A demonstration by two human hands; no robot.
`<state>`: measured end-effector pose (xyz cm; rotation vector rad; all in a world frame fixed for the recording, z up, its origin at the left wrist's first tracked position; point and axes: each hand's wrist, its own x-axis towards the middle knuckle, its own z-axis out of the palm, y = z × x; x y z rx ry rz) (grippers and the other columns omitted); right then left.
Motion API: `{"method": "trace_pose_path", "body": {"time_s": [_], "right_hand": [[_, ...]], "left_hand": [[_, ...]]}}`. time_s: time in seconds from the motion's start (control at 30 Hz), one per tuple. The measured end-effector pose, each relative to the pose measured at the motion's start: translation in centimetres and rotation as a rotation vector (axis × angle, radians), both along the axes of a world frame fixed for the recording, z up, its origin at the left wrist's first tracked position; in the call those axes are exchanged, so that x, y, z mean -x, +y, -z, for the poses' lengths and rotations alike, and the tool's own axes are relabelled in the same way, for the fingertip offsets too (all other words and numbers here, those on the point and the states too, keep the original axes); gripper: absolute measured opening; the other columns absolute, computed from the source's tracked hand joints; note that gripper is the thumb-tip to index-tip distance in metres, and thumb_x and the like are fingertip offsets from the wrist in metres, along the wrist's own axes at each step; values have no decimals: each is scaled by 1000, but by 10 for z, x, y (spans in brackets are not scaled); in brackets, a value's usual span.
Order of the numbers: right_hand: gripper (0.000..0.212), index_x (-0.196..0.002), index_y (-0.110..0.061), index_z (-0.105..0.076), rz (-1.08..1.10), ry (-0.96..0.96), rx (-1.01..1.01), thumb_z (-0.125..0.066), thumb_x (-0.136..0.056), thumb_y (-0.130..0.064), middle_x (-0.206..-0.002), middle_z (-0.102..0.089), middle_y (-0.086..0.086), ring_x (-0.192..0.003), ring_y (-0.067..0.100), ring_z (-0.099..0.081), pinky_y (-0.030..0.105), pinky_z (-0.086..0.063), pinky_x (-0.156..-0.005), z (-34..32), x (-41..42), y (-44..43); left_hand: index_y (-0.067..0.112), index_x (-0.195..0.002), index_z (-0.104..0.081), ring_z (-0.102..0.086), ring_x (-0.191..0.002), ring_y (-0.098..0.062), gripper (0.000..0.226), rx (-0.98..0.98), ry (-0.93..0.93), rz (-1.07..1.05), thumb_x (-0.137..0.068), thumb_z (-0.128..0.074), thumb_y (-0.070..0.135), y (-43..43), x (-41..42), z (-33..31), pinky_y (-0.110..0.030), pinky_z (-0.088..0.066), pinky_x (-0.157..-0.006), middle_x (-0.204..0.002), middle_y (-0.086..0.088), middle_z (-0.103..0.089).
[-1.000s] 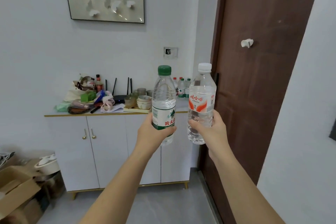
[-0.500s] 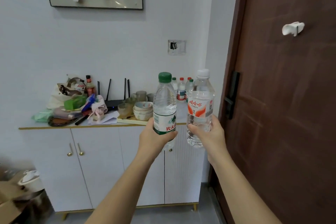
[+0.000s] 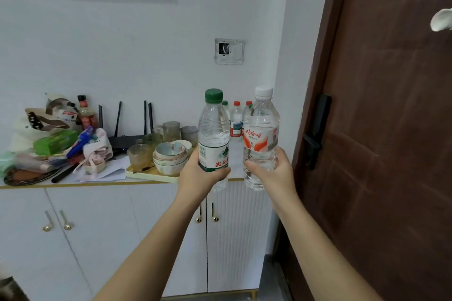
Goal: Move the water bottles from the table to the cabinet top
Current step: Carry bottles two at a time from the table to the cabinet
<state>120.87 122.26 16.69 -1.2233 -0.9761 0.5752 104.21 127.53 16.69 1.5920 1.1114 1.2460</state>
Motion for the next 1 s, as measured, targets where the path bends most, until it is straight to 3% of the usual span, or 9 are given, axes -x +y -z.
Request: {"method": "trace_pose_path", "body": {"time_s": [0.23,0.43,0.63,0.77,0.9,1.0], "right_hand": [[60,-124,-21,-57,25,-27,24,-85,-71,-13,-113,-70,-5,-104,13,-67,43,-54,-96,19,-32,88],[67,-130,-26,-52,32,-41,73,-86,-72,-20,-120,-67,-9,-109,9,-64,40,-51,-100,35,-63,188],[68,-129,-23,-52,41,-17,117,-86,-71,-15,-121,-66,-6,-110,10,-65,40,-51,-100,62,-86,267],[63,-123,-22,-54,60,-7,149,-85,-71,-9,-118,-67,-7,-108,8,-64,27,-51,-96,82,-98,294],[63,-120,-26,-51,50,-19,188,-84,-71,-4,-111,-64,-14,-100,-6,-60,6,-47,-79,100,-104,315],[63,-120,-28,-51,42,-4,223,-84,-71,-6,-113,-65,-11,-103,-1,-61,11,-47,-81,114,-107,327]], "left_hand": [[30,-110,-58,-67,-92,-9,56,31,-22,29,-62,-86,21,88,-36,26,-41,-58,-84,-98,11,-70],[36,-96,-55,-66,-91,-10,49,52,-28,70,-67,-84,10,183,-71,40,-37,-58,-80,-96,9,-69],[27,-106,-58,-66,-90,-12,49,93,0,53,-67,-84,13,263,-99,62,-37,-58,-77,-97,4,-69],[28,-104,-59,-67,-88,-13,50,155,65,35,-60,-82,27,296,-111,87,-45,-59,-77,-94,7,-69],[31,-105,-60,-67,-88,-9,52,177,117,16,-58,-82,34,318,-117,110,-44,-59,-76,-93,11,-70],[32,-108,-60,-67,-90,-8,55,196,128,-4,-58,-84,33,330,-121,122,-42,-59,-77,-97,12,-70]]}}
